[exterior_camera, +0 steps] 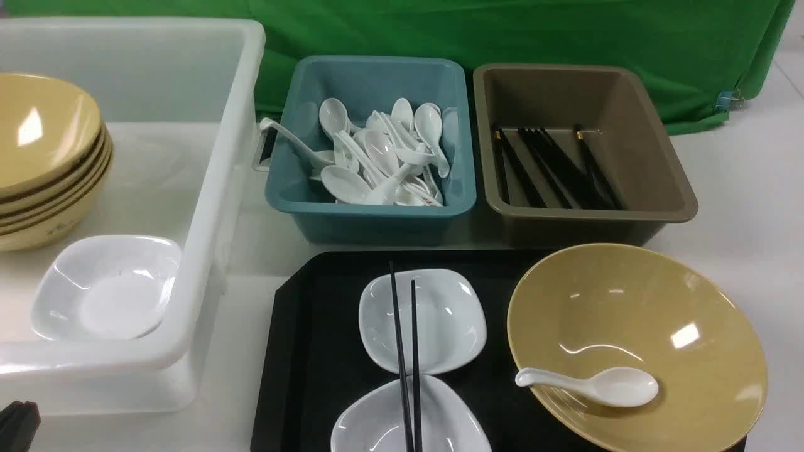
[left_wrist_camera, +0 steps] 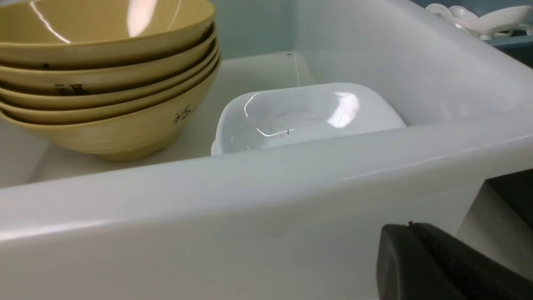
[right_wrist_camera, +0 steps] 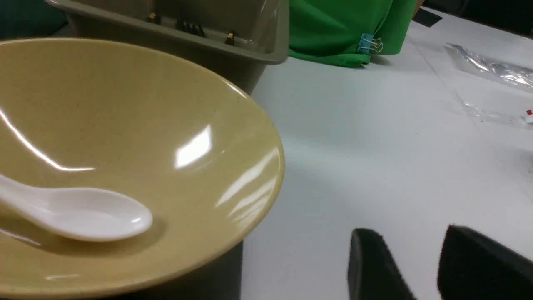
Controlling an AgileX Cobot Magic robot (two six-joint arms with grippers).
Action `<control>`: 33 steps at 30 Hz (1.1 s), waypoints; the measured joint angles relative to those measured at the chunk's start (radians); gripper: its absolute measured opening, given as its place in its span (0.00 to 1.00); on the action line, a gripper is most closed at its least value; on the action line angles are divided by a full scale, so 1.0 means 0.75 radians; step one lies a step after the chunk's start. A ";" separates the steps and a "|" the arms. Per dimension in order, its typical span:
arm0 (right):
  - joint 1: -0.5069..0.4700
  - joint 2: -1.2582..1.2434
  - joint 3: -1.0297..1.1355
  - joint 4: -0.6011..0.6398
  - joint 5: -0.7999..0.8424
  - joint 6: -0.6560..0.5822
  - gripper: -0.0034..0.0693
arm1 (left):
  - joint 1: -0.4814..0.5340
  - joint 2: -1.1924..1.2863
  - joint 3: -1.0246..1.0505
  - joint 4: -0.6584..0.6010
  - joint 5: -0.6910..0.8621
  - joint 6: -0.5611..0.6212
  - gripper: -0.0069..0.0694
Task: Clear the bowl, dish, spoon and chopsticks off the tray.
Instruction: Use the right arm to grab the soup spoon in the middle
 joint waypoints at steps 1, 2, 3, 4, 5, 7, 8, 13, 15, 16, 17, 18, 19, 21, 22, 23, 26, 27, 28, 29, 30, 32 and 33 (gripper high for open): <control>0.000 0.000 0.000 0.000 0.000 0.000 0.37 | 0.000 0.000 0.000 0.000 0.000 0.000 0.09; 0.000 0.000 0.000 0.000 0.000 0.000 0.37 | 0.000 0.000 0.000 0.000 0.000 0.000 0.09; 0.000 0.000 0.000 0.000 0.000 0.000 0.37 | 0.000 0.000 0.000 0.000 0.000 0.000 0.09; 0.000 0.000 0.000 0.000 0.000 0.000 0.37 | 0.000 0.000 0.000 0.000 0.000 0.000 0.09; 0.000 0.000 0.000 0.000 0.000 0.000 0.37 | 0.000 0.000 0.000 0.000 0.000 0.000 0.09; 0.000 0.000 0.000 0.000 0.000 0.000 0.37 | 0.000 0.000 0.000 0.000 0.000 0.000 0.09; 0.000 0.000 0.000 0.000 0.000 0.000 0.37 | 0.000 0.000 0.000 0.000 0.000 0.000 0.09; 0.000 0.000 0.000 0.000 0.000 0.000 0.37 | 0.000 0.000 0.000 0.012 -0.003 0.001 0.09; 0.000 0.000 0.000 0.000 0.000 0.000 0.37 | 0.000 0.000 0.000 0.008 -0.025 -0.006 0.09; 0.000 0.000 0.000 0.000 0.000 0.000 0.37 | 0.000 0.000 0.000 -0.043 -0.083 -0.032 0.09; 0.000 0.000 0.000 0.000 0.000 0.000 0.37 | 0.000 0.000 0.000 -0.132 -0.155 -0.071 0.09; 0.000 0.000 0.000 0.000 0.000 0.000 0.37 | 0.000 0.000 0.000 -0.227 -0.209 -0.105 0.09; 0.000 0.000 0.000 0.000 0.000 0.000 0.37 | 0.000 0.000 0.000 -0.304 -0.281 -0.145 0.09; 0.000 0.000 0.000 0.000 0.000 0.000 0.37 | 0.000 0.000 0.000 -0.401 -0.370 -0.183 0.09; 0.000 0.000 0.000 0.000 0.000 0.000 0.37 | 0.000 0.000 0.000 -0.482 -0.482 -0.219 0.09; 0.000 0.000 0.000 0.000 0.000 0.000 0.37 | 0.000 0.000 0.000 -0.504 -0.533 -0.228 0.09; 0.000 0.000 0.000 0.000 -0.005 0.000 0.37 | 0.000 0.000 0.000 -0.536 -0.666 -0.267 0.09; 0.000 0.000 0.000 0.000 -0.015 0.000 0.37 | 0.000 0.000 0.000 -0.544 -0.756 -0.327 0.09; 0.000 0.000 0.000 0.000 -0.018 0.000 0.37 | 0.000 0.000 0.000 -0.544 -0.780 -0.349 0.09; 0.000 0.000 0.000 0.002 -0.029 0.000 0.37 | 0.000 0.000 0.000 -0.541 -0.835 -0.404 0.09; 0.000 0.000 0.000 0.048 -0.118 0.052 0.37 | 0.000 0.000 -0.004 -0.459 -0.994 -0.622 0.09; 0.000 0.000 0.000 0.100 -0.222 0.145 0.37 | 0.000 0.000 -0.058 -0.368 -1.029 -0.778 0.09; 0.000 0.000 0.000 0.153 -0.336 0.282 0.37 | 0.000 0.006 -0.123 -0.291 -1.013 -0.862 0.09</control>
